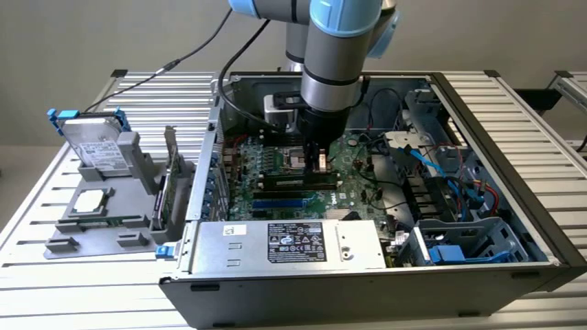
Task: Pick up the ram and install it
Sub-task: 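Insert the ram into the slot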
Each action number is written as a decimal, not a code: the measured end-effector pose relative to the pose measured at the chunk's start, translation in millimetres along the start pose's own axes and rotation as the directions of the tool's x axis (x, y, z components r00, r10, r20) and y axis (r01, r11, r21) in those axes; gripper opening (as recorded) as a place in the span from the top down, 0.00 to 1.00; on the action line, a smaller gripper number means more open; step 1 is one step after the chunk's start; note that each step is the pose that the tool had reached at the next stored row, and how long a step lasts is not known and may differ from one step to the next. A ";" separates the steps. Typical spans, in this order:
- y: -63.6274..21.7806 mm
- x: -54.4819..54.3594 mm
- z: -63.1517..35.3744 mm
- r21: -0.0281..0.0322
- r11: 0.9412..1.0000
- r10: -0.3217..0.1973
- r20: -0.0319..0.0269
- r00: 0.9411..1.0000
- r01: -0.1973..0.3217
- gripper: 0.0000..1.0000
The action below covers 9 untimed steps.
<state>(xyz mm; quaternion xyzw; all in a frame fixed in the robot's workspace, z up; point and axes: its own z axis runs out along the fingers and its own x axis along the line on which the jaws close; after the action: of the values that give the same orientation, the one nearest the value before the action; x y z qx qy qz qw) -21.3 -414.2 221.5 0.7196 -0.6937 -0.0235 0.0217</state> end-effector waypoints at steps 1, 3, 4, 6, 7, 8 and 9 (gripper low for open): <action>0.1 0.0 0.0 -0.001 1.000 0.001 0.000 1.000 -0.001 0.86; 0.2 0.0 0.1 -0.001 1.000 0.003 0.000 1.000 -0.003 0.86; 0.2 0.0 0.1 -0.001 1.000 0.004 0.000 1.000 -0.004 0.86; 0.2 0.0 0.2 -0.003 1.000 0.006 0.000 1.000 -0.006 0.86; 0.0 0.0 0.2 -0.003 1.000 0.006 0.000 1.000 -0.006 0.86; -0.3 -0.1 0.2 -0.004 1.000 0.006 0.000 1.000 -0.006 0.86; -0.8 -0.1 0.2 -0.005 1.000 0.006 0.000 1.000 -0.006 0.86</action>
<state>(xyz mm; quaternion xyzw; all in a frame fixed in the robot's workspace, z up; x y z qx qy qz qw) -20.5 -414.1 221.2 0.7175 -0.6957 -0.0253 0.0234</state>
